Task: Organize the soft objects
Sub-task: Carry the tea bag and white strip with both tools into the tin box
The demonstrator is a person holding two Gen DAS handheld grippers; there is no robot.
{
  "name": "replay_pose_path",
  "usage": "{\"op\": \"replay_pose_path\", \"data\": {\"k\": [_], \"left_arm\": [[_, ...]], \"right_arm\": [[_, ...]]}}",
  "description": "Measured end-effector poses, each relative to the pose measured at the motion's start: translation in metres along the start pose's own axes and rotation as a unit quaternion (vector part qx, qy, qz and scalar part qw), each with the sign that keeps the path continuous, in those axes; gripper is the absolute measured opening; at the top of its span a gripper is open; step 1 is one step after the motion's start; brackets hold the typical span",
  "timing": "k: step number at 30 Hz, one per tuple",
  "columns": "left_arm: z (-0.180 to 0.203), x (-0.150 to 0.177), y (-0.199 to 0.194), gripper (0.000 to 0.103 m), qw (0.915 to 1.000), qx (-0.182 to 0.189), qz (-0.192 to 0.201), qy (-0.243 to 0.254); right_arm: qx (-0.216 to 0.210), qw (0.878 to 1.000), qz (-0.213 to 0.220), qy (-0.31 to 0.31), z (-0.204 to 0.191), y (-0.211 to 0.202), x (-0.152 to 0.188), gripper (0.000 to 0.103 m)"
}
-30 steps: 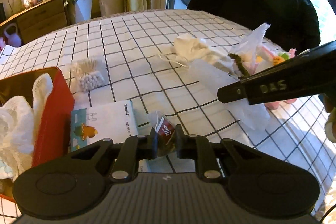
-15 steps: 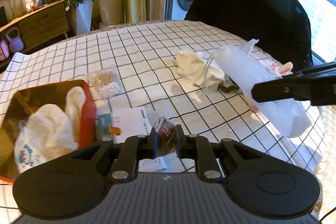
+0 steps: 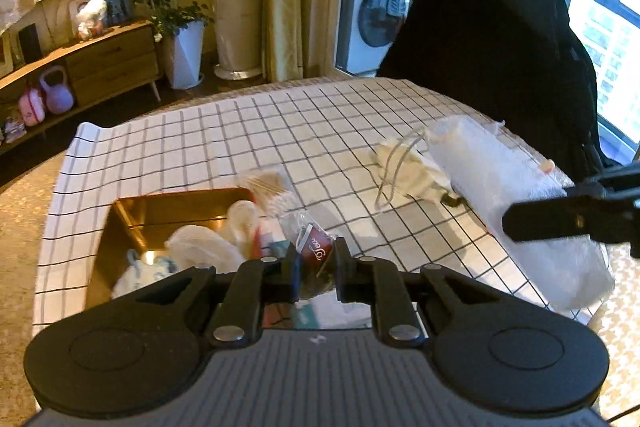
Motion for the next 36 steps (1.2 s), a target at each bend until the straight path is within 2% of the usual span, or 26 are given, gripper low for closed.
{"op": "replay_pose_path", "data": {"k": [9,13,20,27,36], "left_arm": [[-0.049,-0.012,-0.015,0.015,0.9995,-0.028,0.009,-0.01],[-0.074,-0.016,-0.015,0.015,0.9989,-0.034,0.004,-0.032],[-0.108,-0.013,-0.006,0.016,0.998,-0.051,-0.01,-0.035],[-0.13,0.006,0.017,0.016,0.9963,-0.063,-0.043,-0.039],[-0.143,0.028,0.055,0.015,0.994,-0.061,-0.083,-0.038]], "right_arm": [[-0.033,0.999,0.005,-0.003,-0.039,0.022,-0.016,0.013],[-0.047,0.999,0.003,-0.006,-0.055,0.035,-0.021,0.013],[-0.069,0.998,-0.013,-0.007,-0.081,0.07,-0.027,0.013],[-0.065,0.997,-0.038,0.015,-0.083,0.117,-0.029,0.013],[-0.05,0.994,-0.083,0.047,-0.068,0.182,-0.021,0.014]]}}
Point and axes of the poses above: each gripper's, at about its wrist camera, not at the fingertips, and y roughly the way its jaws point, z to its right, x to its underside, the point moved 4 cm from there along y, roughly the way its jaws point, and after that the axes turned 6 degrees about -x, right-handed, at the moved point
